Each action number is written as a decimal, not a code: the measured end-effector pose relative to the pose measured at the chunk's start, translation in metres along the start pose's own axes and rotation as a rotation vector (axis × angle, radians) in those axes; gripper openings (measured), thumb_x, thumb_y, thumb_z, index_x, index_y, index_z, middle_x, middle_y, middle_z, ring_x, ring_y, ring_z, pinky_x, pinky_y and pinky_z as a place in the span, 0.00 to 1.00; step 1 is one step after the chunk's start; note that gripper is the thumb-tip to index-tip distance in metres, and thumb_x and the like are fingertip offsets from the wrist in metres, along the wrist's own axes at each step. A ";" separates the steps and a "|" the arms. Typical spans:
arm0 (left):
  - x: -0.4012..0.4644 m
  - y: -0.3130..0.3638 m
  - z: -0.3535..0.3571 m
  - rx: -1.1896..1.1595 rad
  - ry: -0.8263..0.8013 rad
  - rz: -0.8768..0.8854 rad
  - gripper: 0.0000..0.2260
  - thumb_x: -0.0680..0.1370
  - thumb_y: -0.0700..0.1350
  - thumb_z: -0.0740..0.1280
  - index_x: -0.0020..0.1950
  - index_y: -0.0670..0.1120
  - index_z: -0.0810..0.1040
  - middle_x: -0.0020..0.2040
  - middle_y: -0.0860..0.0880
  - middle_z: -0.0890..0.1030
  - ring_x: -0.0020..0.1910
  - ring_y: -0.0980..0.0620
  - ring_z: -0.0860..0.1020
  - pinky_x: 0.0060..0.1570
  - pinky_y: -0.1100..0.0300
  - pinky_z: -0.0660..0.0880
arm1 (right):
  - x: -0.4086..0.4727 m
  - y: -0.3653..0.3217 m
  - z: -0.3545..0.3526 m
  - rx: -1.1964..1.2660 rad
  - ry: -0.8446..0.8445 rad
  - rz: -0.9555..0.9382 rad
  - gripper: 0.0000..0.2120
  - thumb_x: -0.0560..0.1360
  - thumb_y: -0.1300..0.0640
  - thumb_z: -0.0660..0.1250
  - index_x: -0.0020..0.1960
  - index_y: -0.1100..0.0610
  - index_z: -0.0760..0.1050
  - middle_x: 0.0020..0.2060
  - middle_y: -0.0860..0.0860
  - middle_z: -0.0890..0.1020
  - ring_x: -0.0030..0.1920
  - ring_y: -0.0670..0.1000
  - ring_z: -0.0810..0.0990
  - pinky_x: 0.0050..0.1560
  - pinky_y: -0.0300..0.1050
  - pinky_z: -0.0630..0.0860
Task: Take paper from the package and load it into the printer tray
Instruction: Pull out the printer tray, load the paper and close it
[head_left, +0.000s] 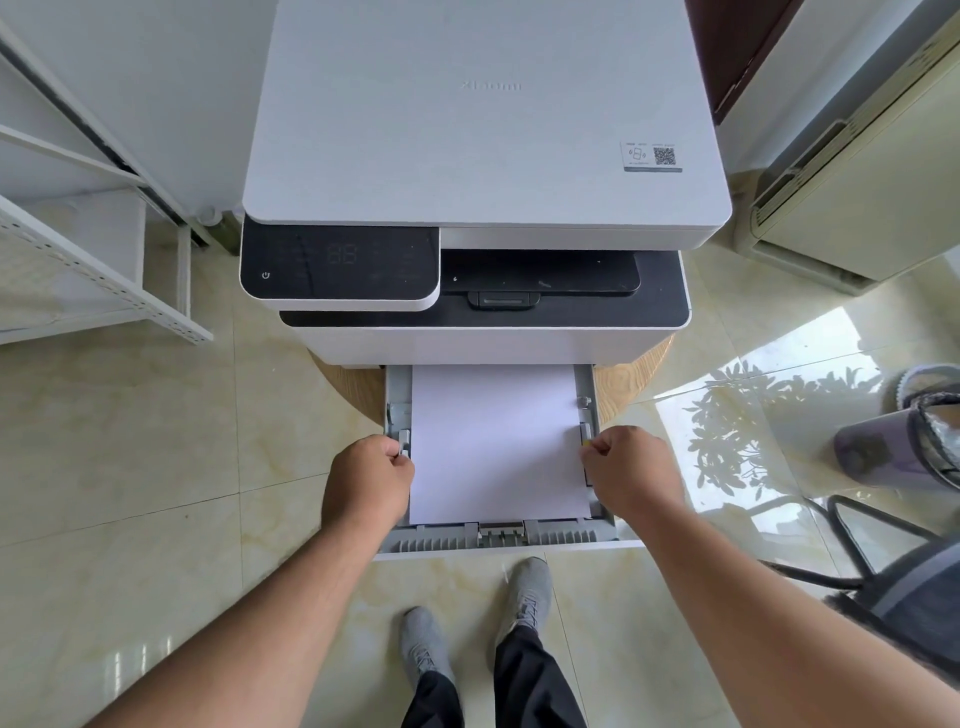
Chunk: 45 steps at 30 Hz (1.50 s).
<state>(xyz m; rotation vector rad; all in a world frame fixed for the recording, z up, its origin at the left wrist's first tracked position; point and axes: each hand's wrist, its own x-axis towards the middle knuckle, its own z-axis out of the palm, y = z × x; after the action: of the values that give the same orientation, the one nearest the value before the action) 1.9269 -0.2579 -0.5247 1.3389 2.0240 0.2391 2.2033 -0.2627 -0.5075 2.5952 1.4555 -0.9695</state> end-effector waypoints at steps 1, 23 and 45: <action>0.001 -0.002 0.001 -0.015 0.000 0.011 0.18 0.75 0.36 0.64 0.31 0.48 0.59 0.29 0.49 0.60 0.33 0.47 0.57 0.36 0.57 0.55 | 0.000 0.000 0.001 0.000 0.002 -0.004 0.16 0.75 0.59 0.63 0.29 0.56 0.67 0.24 0.51 0.73 0.27 0.54 0.68 0.26 0.41 0.63; 0.013 -0.019 0.005 -0.106 -0.063 0.017 0.09 0.81 0.42 0.69 0.44 0.53 0.76 0.40 0.54 0.76 0.40 0.51 0.73 0.45 0.56 0.72 | 0.005 0.006 0.004 0.061 -0.021 -0.061 0.18 0.75 0.60 0.64 0.29 0.56 0.63 0.21 0.49 0.67 0.26 0.52 0.64 0.29 0.43 0.62; -0.056 -0.067 -0.025 0.645 -0.205 0.336 0.34 0.83 0.57 0.64 0.86 0.54 0.52 0.78 0.53 0.71 0.72 0.49 0.74 0.67 0.54 0.70 | -0.067 0.076 0.001 -0.482 -0.189 -0.325 0.38 0.80 0.38 0.63 0.84 0.49 0.56 0.78 0.46 0.71 0.78 0.53 0.66 0.75 0.49 0.66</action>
<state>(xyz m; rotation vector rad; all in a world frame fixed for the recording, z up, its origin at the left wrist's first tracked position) 1.8745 -0.3309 -0.5144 2.0035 1.7537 -0.4287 2.2370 -0.3574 -0.4946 1.9224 1.8184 -0.7374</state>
